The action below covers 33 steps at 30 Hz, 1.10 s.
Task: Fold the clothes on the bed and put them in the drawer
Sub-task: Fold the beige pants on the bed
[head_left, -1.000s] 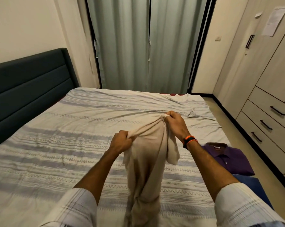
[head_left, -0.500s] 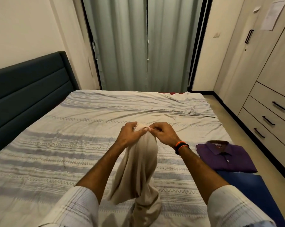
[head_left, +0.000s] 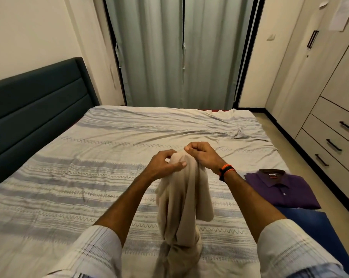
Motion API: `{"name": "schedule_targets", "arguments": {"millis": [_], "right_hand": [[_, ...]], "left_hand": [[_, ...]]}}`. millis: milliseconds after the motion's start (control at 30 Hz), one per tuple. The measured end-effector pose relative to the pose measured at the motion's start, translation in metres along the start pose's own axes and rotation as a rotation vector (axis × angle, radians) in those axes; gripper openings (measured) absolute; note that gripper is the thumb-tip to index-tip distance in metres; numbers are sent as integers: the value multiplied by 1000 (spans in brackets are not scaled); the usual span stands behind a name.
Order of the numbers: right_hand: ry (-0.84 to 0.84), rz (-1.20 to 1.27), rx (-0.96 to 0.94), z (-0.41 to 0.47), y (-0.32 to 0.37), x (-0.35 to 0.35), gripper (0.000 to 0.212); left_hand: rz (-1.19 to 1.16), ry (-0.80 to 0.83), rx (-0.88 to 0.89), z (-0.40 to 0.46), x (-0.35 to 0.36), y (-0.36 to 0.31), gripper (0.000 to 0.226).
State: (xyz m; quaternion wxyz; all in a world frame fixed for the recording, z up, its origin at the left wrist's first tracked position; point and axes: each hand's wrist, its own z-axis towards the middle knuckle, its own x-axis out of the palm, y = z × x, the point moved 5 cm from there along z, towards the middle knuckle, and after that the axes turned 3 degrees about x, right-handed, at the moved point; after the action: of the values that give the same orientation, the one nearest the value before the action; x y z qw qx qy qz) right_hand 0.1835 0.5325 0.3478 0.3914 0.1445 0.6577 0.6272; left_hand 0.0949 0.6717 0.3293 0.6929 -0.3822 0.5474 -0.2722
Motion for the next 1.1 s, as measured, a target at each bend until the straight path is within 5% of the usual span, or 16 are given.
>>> {"name": "schedule_targets", "arguments": {"millis": [67, 200, 300, 467, 633, 767, 933, 1100], "right_hand": [[-54, -114, -5, 5, -4, -4, 30], [-242, -334, -95, 0, -9, -9, 12], [-379, -383, -116, -9, -11, -10, 18], [-301, -343, -47, -18, -21, -5, 19], [-431, -142, -87, -28, -24, -14, 36], [-354, -325, -54, -27, -25, -10, 44], [-238, -670, 204, -16, -42, 4, 73], [-253, -606, 317, -11, -55, -10, 18]], "left_hand": [[-16, 4, 10, 0, 0, -6, 21], [1, -23, -49, 11, -3, -7, 31], [-10, -24, -132, 15, 4, -11, 24], [-168, -136, -109, 23, 7, -20, 20], [-524, -211, -127, 25, 6, -31, 37], [-724, -204, -141, 29, 3, -45, 33], [-825, -249, -106, 35, -4, -55, 33], [-659, -382, 3, 33, -29, -59, 46]]}}
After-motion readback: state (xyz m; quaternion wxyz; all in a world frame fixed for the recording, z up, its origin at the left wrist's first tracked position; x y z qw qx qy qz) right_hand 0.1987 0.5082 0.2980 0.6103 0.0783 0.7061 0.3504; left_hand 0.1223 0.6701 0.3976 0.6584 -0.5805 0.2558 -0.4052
